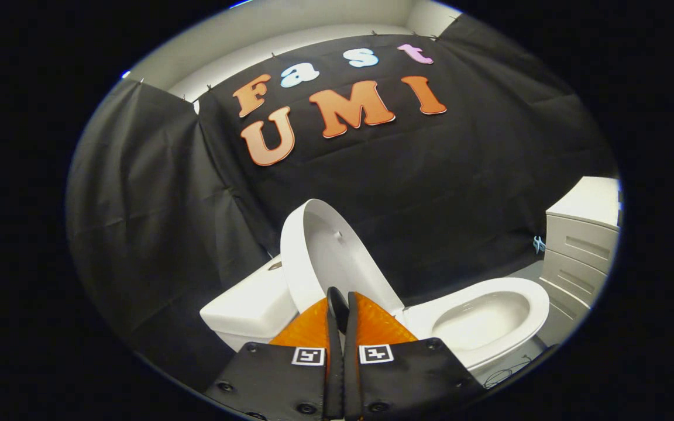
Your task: Open the toilet lid.
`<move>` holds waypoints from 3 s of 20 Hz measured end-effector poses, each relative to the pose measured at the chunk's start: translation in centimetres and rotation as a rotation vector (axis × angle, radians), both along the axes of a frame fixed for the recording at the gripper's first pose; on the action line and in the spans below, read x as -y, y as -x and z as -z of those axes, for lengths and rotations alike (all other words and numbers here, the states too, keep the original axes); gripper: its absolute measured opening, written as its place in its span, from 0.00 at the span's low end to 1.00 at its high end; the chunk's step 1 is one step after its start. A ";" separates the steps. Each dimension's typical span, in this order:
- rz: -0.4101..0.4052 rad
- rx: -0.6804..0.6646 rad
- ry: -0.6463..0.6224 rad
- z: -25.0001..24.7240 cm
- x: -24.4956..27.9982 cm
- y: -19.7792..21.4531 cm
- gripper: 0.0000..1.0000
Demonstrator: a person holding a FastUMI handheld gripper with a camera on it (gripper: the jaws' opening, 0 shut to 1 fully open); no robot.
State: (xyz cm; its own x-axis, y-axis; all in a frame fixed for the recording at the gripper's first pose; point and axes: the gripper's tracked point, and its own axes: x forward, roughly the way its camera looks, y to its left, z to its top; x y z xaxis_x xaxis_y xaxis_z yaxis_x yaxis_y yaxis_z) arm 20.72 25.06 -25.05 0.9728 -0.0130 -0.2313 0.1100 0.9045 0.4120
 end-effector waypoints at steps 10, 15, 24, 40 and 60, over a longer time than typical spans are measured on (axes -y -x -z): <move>0.021 -0.025 0.140 0.5 -1.5 0.9 0.08; -0.018 -0.008 0.071 -0.2 -2.5 0.9 0.22; -0.025 0.032 0.146 -5.2 1.0 3.3 0.99; -0.050 0.140 0.223 -21.4 13.0 10.2 0.99; -0.022 0.137 0.268 -23.1 21.0 13.6 0.99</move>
State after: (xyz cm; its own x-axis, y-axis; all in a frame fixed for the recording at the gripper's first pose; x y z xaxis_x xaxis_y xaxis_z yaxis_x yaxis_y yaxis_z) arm 7.12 4.07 -1.94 0.9954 -0.0339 -0.0891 0.0486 0.9846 0.1682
